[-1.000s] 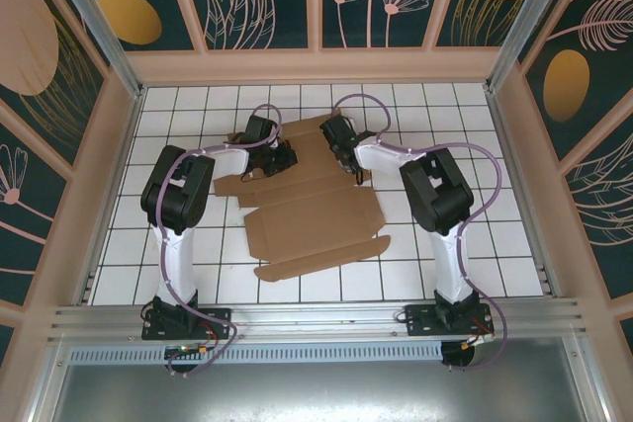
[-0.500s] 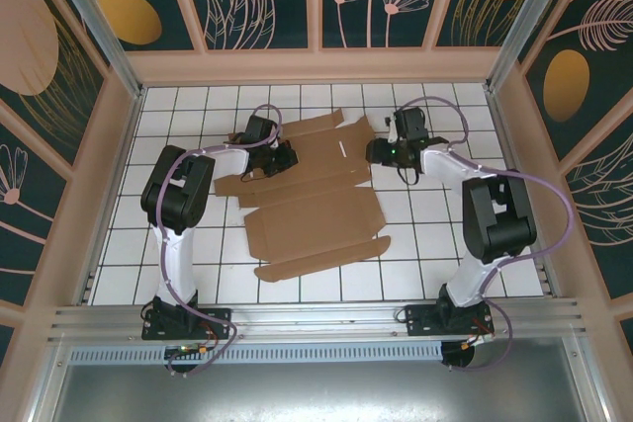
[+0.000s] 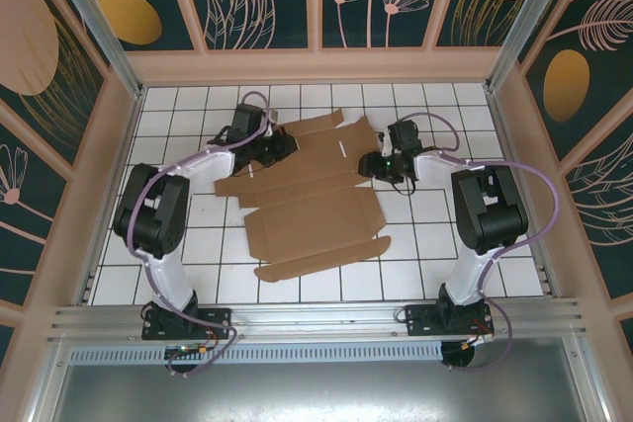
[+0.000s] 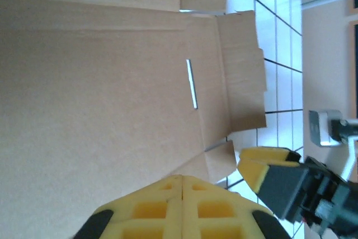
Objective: Fold the paper box
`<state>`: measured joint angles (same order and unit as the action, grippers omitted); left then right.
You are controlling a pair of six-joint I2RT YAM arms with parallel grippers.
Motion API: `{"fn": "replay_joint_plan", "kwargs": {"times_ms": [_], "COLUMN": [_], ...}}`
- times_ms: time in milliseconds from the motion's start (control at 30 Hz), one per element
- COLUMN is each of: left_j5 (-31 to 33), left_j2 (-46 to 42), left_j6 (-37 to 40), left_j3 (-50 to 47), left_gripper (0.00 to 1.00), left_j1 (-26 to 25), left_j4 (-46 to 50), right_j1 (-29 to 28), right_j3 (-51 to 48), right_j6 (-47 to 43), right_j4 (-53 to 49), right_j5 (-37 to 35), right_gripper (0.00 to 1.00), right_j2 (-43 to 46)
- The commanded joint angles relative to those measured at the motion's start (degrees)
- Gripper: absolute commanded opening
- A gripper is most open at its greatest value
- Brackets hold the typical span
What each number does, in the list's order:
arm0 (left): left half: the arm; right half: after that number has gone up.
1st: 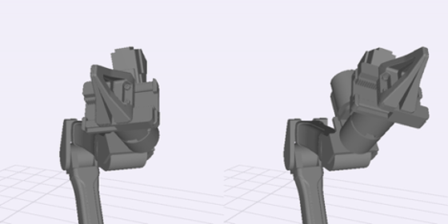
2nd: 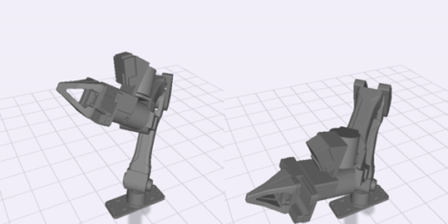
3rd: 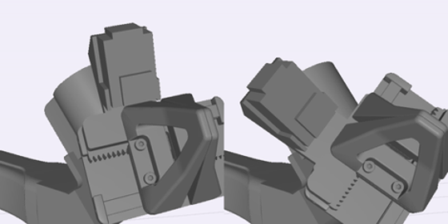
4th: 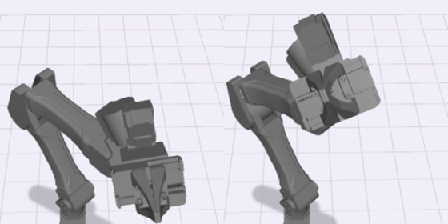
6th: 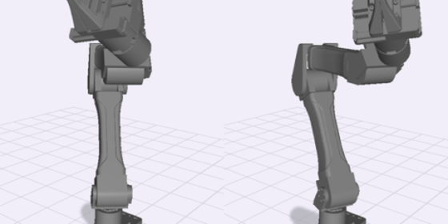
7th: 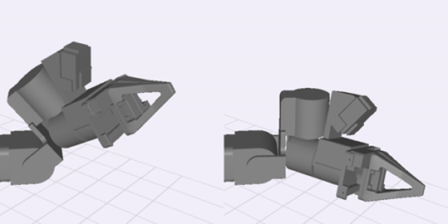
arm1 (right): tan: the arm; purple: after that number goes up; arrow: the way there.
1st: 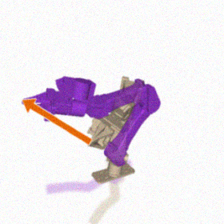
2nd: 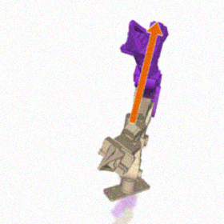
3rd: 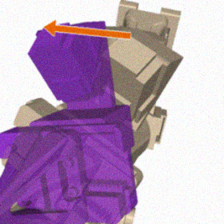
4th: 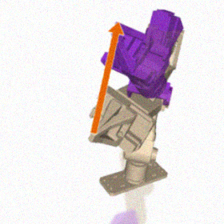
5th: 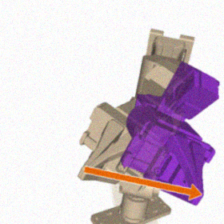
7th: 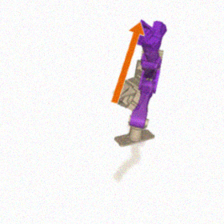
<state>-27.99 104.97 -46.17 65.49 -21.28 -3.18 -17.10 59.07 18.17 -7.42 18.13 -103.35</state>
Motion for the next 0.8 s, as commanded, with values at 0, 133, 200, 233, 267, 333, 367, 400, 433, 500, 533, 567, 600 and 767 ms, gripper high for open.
{"fn": "replay_joint_plan", "kwargs": {"times_ms": [0,133,200,233,267,333,367,400,433,500,533,567,600,767], "left_j5": [0.6,1.5,2.9,3.5,4.1,4.6,5.1,5.4,5.6,5.9,6.1,6.3,6.4,7.3], "left_j2": [1.7,3.1,4.3,4.7,5.3,6.1,6.4,6.8,7.3,8.0,8.1,8.1,8.1,7.8], "left_j6": [-0.9,-2.2,-1.1,-0.6,-0.3,-0.1,0.0,0.2,0.4,1.0,1.2,1.3,1.5,2.1], "left_j3": [-7.2,-9.4,-8.8,-8.3,-7.9,-7.8,-7.9,-8.0,-8.0,-8.0,-7.9,-8.1,-8.0,-7.4], "left_gripper": [0.03,0.0,0.0,0.0,0.0,0.0,0.0,0.0,0.0,0.0,0.0,0.0,0.0,0.0], "left_j1": [0.0,-0.2,-0.2,-0.2,-0.2,-0.2,-0.2,-0.1,-0.1,-0.1,-0.1,-0.1,-0.1,-0.1], "left_j4": [0.8,-0.5,2.0,2.9,3.6,4.1,4.1,4.1,4.2,4.7,4.8,4.8,4.8,5.7], "right_j1": [-0.3,-0.3,-0.4,-0.5,-0.5,-0.6,-0.8,-1.0,-0.9,-0.9,-0.9,-0.9,-1.0,-2.7], "right_j3": [-1.3,-1.3,-1.2,-1.3,-1.5,-1.4,-1.5,-1.8,-1.7,-1.9,-1.9,-1.7,-1.3,2.2], "right_j6": [1.2,1.5,1.2,1.2,1.3,1.3,1.3,1.2,1.2,1.4,1.5,1.7,2.0,2.3], "right_j4": [2.2,2.4,2.2,2.2,2.4,2.2,2.4,2.7,2.8,3.7,4.2,4.7,5.1,3.7], "right_j5": [1.7,2.4,2.3,2.4,3.0,4.1,4.4,5.0,5.4,7.0,7.7,8.6,9.8,14.0], "right_gripper": [0.55,0.56,0.57,0.57,0.57,0.57,0.57,0.57,0.57,0.57,0.57,0.57,0.56,0.55], "right_j2": [-0.8,-1.5,-2.1,-2.3,-2.5,-3.2,-3.2,-3.3,-3.2,-2.8,-2.5,-2.2,-2.1,-1.4]}}
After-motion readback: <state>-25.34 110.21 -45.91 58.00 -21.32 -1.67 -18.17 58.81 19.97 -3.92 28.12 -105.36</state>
